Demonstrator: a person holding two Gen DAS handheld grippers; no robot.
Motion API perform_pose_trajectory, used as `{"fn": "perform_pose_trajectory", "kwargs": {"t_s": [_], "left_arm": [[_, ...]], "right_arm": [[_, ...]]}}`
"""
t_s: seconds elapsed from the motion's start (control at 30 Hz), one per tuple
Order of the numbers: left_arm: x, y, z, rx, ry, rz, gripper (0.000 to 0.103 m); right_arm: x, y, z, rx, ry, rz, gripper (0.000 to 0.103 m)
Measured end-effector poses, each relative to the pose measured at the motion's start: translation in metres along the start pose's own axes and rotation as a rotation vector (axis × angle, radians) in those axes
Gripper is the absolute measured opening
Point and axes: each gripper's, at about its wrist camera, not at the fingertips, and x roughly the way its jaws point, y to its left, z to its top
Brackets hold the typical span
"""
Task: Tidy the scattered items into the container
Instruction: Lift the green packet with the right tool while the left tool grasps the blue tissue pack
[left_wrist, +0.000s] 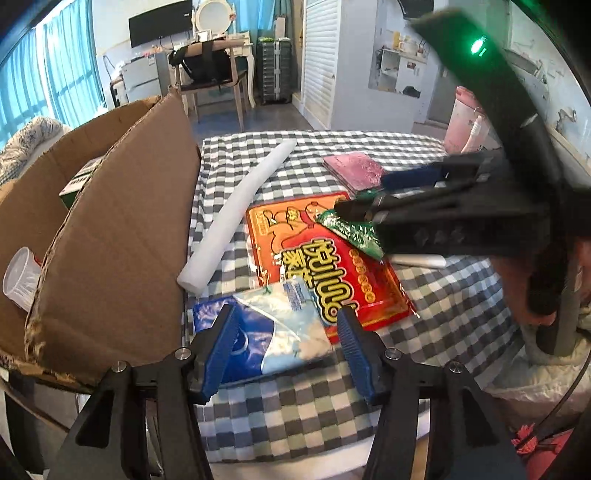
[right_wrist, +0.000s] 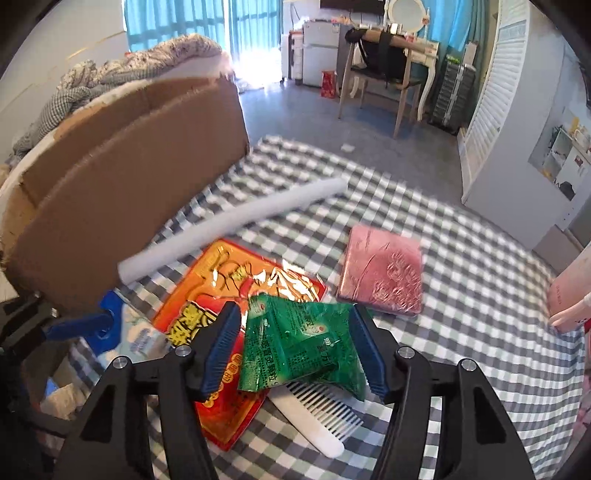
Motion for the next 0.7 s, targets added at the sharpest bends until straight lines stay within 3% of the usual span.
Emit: {"fn": "perform_pose_trajectory", "kwargs": {"t_s": [0.27,0.47,0.7], "left_arm": [[-0.006,-0.006,0.000,0.028,-0.007,0.064,0.058],[-0.006,-0.004,-0.004,0.023,0.006,0.062,0.058],[-0.008,-0.001,-0.006,0.006,0.007,0.055,0.058]], "right_arm": [[0.014,0.005,-0.008,-0.024,0.011,-0.048,0.069],[0.022,-0.022,-0.012,0.112,0.034,0.003,0.092],[0.019,-0.025,-0.016,0.149,0.046,-0.022,0.094]]}}
